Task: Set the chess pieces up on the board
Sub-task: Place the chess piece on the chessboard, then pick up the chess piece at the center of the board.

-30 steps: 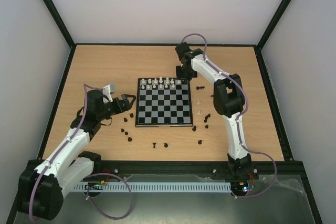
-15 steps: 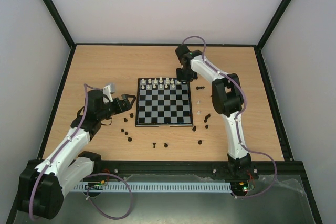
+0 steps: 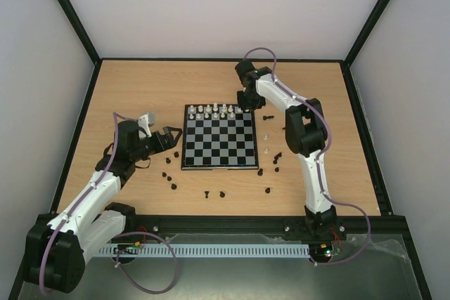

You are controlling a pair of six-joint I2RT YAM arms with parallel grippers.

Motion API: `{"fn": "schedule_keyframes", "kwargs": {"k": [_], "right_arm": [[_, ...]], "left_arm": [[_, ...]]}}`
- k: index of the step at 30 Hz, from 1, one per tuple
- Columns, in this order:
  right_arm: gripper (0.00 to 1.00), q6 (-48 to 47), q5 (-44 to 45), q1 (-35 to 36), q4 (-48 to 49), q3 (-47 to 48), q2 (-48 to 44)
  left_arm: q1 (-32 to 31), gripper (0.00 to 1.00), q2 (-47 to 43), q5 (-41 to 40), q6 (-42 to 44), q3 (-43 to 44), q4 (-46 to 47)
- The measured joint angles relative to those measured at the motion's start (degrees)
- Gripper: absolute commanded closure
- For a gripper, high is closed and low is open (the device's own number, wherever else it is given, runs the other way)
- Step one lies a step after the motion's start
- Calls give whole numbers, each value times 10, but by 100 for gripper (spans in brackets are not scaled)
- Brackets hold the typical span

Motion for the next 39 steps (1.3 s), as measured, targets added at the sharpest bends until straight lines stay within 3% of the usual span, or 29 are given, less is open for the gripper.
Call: {"fn": "schedule_keyframes", "kwargs": {"k": [7,16,24,39], "right_arm": [[53,5,19,1,19,-87,-100],[56,8,18,1,63,-316,-301],[60,11,0,1,88,-443,-309],[72,10,8,0,122,-429,-254]], "left_arm": [[0,1,0,0,0,-2,0],[-1,1,4,1,-2,-3,3],[-2,1,11,6,-9,-5,18],[-5,0,11,5,-9,-5,19]]}}
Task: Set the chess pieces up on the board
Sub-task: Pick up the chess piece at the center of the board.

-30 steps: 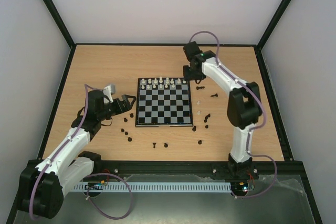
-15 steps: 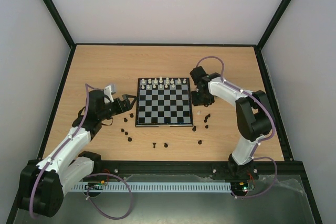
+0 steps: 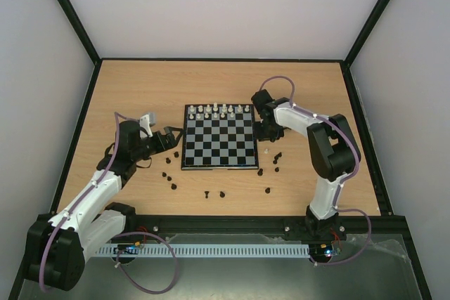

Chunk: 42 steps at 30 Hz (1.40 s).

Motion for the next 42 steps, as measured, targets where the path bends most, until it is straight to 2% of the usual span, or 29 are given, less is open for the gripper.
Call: {"fn": "schedule_keyframes", "kwargs": {"k": [9,18,22,26,35,42], "right_arm": [[81,0,2,-8,0,17,3],[82,-1,2,-12,1,22,14],[92,-1,3,-12,1,21,14],[98,-2,5,-12,1,22,15],[99,-2,5,-12,-10,40,15],[99,-3,3,-3,-41,145,20]], "left_arm": [[0,1,0,0,0,0,0],[0,1,0,0,0,0,1],[0,0,1,0,0,0,2],[0,1,1,0,0,0,2],[0,0,1,0,0,0,3],[0,0,6,0,0,0,4]]}}
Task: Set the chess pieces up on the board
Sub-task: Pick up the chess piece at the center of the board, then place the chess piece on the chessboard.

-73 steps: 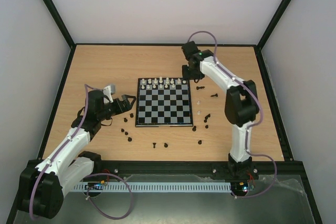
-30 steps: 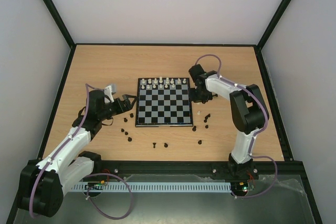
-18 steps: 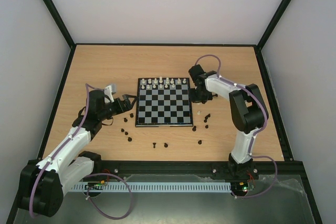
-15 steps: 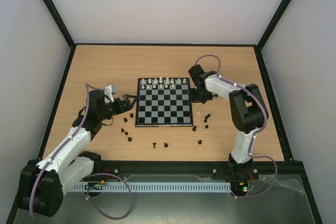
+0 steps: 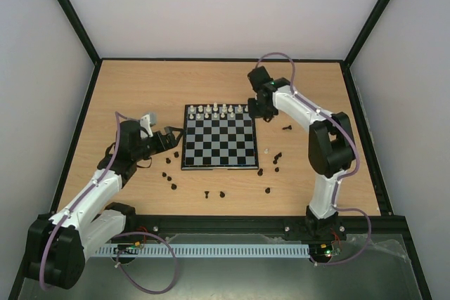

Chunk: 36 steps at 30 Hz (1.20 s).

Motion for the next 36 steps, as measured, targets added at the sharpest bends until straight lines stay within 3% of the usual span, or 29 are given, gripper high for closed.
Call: {"fn": "schedule_keyframes", "kwargs": {"k": [15,36], "right_arm": [[99,-7,-27,35,-54,196,150],[98,-13,-29,45,-77,251,213]], "left_arm": [[0,1,8,-4,0,0,0],[0,1,14,-10,0,0,1]]}}
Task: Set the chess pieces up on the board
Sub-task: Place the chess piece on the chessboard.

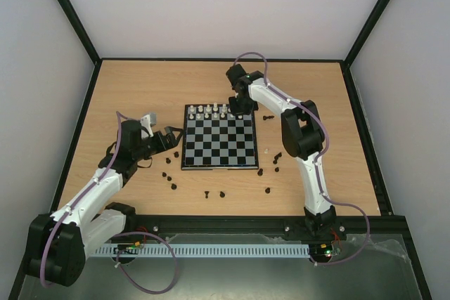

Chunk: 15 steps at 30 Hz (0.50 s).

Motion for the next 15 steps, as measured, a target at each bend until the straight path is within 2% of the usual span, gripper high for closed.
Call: {"fn": "schedule_keyframes", "kwargs": {"k": [5,11,15], "right_arm": [[97,0,0,0,-2,5,2],[88,-2,0,0,-3,5,2],[87,-2,0,0,-3,5,4]], "left_arm": [[0,1,2,0,0,0,0],[0,1,4,0,0,0,0],[0,1,6,0,0,0,1]]}}
